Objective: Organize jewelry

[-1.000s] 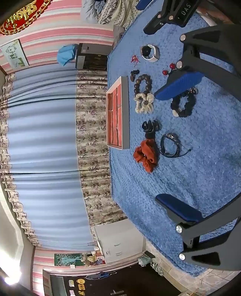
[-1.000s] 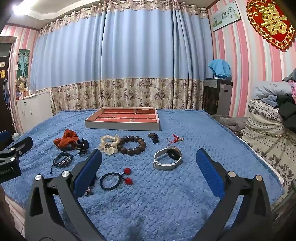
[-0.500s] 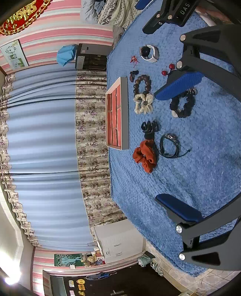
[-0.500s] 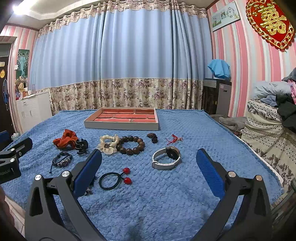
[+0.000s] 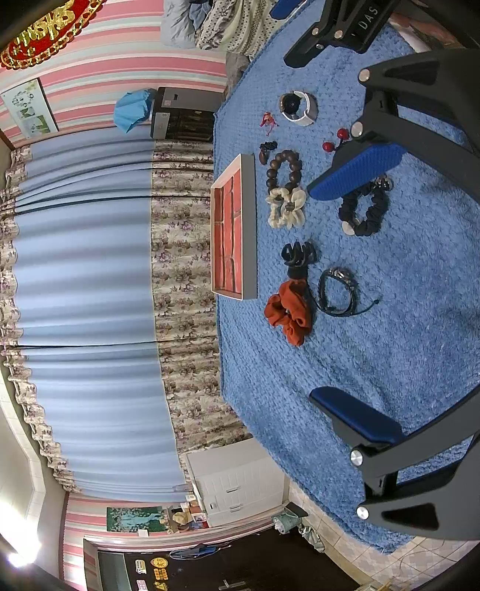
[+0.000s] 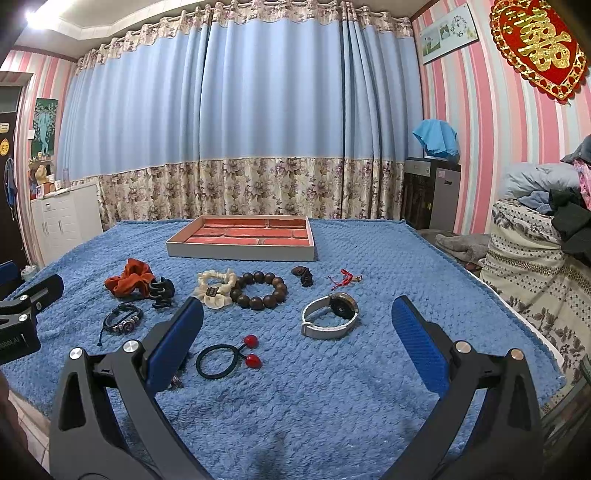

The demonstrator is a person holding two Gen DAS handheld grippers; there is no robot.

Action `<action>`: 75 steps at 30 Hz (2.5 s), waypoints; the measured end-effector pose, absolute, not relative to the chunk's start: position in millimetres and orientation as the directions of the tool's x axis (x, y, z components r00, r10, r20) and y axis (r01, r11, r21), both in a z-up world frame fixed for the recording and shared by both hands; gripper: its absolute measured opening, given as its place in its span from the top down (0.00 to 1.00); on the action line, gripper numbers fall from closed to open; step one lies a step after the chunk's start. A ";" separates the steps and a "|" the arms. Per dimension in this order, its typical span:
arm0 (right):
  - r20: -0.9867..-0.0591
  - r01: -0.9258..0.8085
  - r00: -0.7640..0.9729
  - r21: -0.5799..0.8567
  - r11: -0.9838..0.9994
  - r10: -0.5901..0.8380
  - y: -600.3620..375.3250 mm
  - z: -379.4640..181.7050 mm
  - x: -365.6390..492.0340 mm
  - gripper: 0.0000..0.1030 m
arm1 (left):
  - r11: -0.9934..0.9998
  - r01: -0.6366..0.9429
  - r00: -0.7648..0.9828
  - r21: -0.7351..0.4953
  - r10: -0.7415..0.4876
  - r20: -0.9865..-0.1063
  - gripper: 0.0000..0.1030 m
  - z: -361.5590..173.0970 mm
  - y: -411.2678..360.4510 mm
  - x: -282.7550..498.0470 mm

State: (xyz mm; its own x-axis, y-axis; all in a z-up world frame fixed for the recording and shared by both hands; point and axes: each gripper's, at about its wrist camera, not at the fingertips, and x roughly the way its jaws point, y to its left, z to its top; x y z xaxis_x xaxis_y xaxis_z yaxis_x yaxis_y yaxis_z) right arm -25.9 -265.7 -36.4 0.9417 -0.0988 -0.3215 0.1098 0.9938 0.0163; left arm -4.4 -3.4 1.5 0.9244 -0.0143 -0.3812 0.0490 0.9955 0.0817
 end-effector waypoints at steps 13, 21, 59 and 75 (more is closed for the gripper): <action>-0.320 0.117 0.942 0.018 0.993 -0.105 -267.9 -34.8 -26.3 0.04 | 0.996 0.047 0.925 0.081 -0.013 -0.381 0.04 1.6 -3.1 -4.2; -0.319 0.125 0.941 0.017 0.992 -0.113 -268.1 -35.2 -24.9 0.04 | 0.996 0.049 0.924 0.079 -0.015 -0.381 0.04 1.8 -3.0 -4.3; -0.323 0.129 0.939 0.015 0.991 -0.118 -268.2 -38.3 -23.9 0.04 | 0.996 0.056 0.919 0.071 -0.023 -0.394 0.04 1.8 -2.1 -2.6; -0.432 0.167 0.890 0.002 0.986 -0.150 -271.0 -64.3 3.1 0.04 | 0.995 0.075 0.891 0.066 -0.037 -0.453 0.04 -16.8 6.3 17.2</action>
